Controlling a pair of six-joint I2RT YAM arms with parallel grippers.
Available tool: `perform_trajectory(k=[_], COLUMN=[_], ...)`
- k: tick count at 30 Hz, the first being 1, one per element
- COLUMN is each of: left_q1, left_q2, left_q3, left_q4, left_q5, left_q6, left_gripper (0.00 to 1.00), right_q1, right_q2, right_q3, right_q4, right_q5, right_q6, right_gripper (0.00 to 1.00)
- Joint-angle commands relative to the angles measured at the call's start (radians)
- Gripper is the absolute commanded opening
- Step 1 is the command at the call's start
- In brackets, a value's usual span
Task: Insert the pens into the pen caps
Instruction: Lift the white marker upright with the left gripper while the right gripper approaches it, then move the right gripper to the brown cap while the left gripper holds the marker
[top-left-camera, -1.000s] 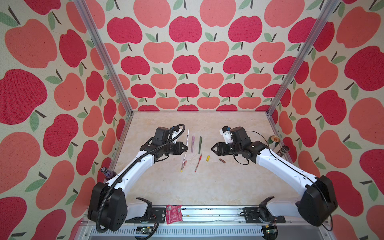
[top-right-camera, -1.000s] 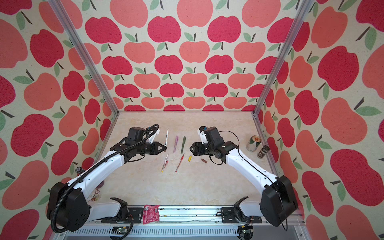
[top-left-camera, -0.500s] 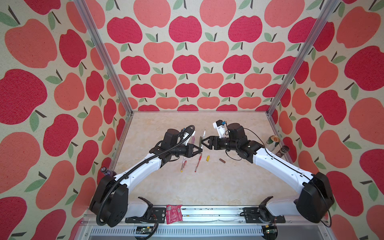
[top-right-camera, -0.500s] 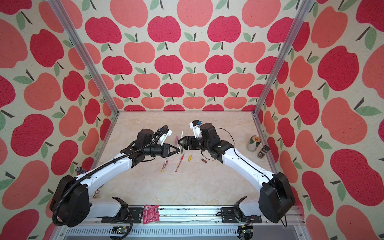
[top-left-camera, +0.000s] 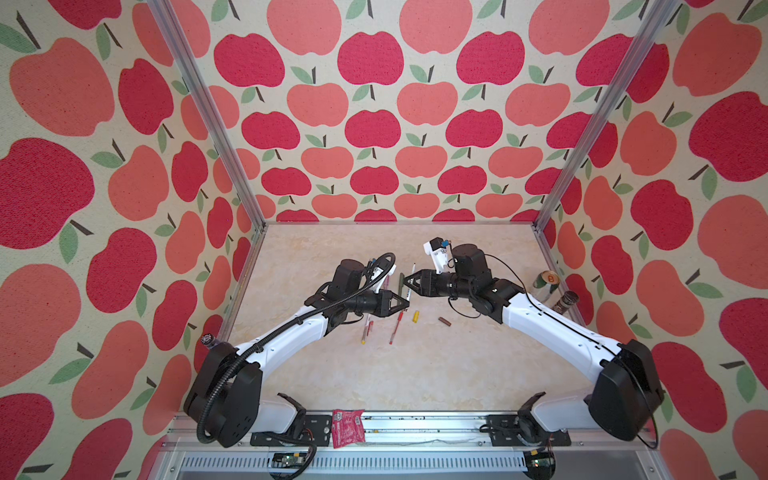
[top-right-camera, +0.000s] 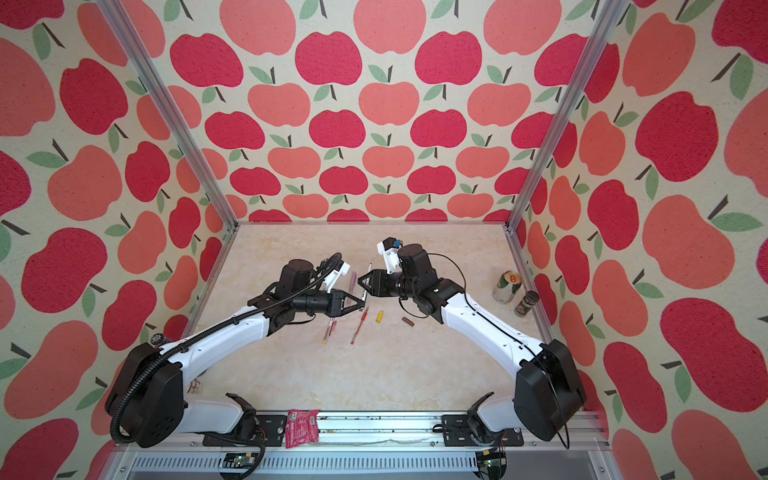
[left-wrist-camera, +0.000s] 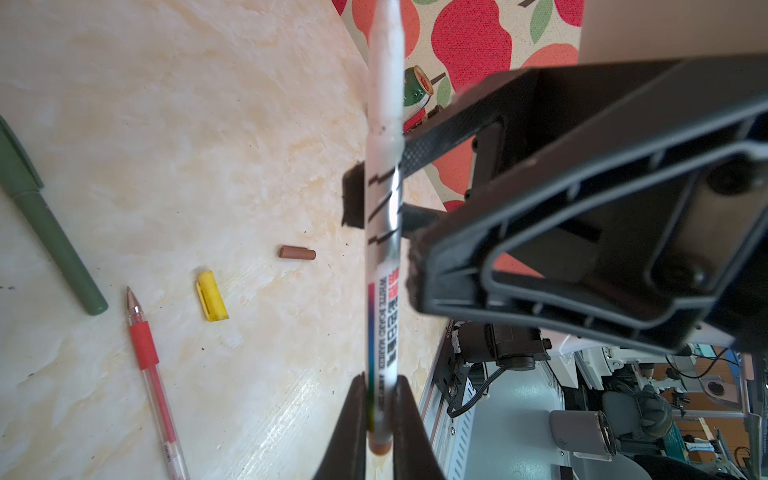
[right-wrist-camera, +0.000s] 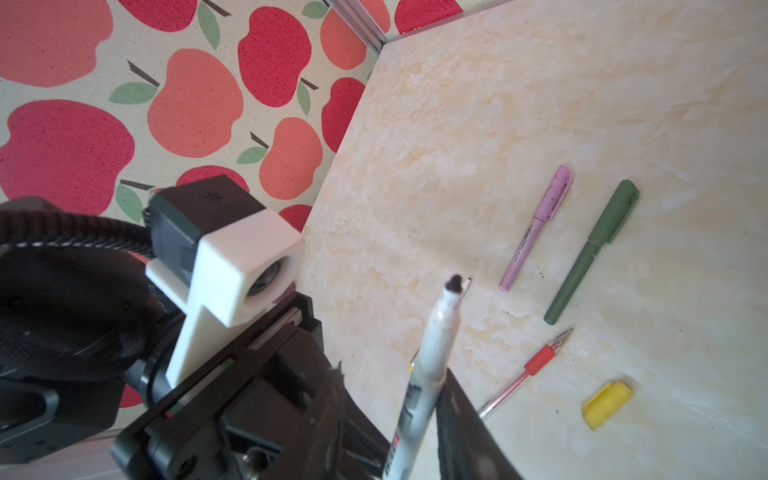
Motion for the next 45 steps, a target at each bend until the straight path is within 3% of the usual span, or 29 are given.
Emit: perform_trajectory(k=[1,6,9,12,26,29,35,40,44,45], left_q1=[-0.008,-0.010,-0.010,-0.010,-0.010,-0.009,-0.010,-0.009,-0.008,-0.009], left_q2=[0.004,0.001,0.005,0.005,0.009,0.020,0.039,0.047,0.046,0.046], left_q3=[0.013,0.016,0.022,0.021,0.023,0.027,0.034,0.033,0.028,0.030], left_q4=[0.017,0.016,0.009,0.012,0.039,0.048,0.067,0.067,0.069,0.062], left_q5=[0.006,0.006,-0.004,-0.013,-0.031,-0.029,-0.026,-0.039,-0.052,-0.057], left_q6=[-0.007,-0.008,-0.012,-0.012,-0.018,-0.022,-0.039,-0.043,-0.041,-0.039], left_gripper=[0.00,0.00,0.01,0.12,0.29,0.26,0.10,0.10,0.01,0.00], right_q1=[0.007,0.010,0.012,0.013,0.018,0.019,0.021,0.021,0.021,0.021], right_q2=[0.005,0.000,-0.007,-0.012,-0.021,-0.024,-0.032,-0.036,-0.045,-0.049], right_q3=[0.024,0.021,0.018,0.013,-0.002,-0.008,-0.019,-0.022,-0.027,-0.027], right_q4=[0.006,0.005,0.006,0.009,0.032,0.041,0.048,0.055,0.054,0.051], right_q5=[0.008,0.013,0.016,0.019,0.018,0.013,0.010,0.004,0.010,0.013], right_q6=[-0.010,-0.009,-0.009,-0.007,0.006,0.010,0.012,0.015,0.012,0.011], right_gripper=[0.31,0.12,0.06,0.04,0.02,0.02,0.01,0.01,0.01,0.06])
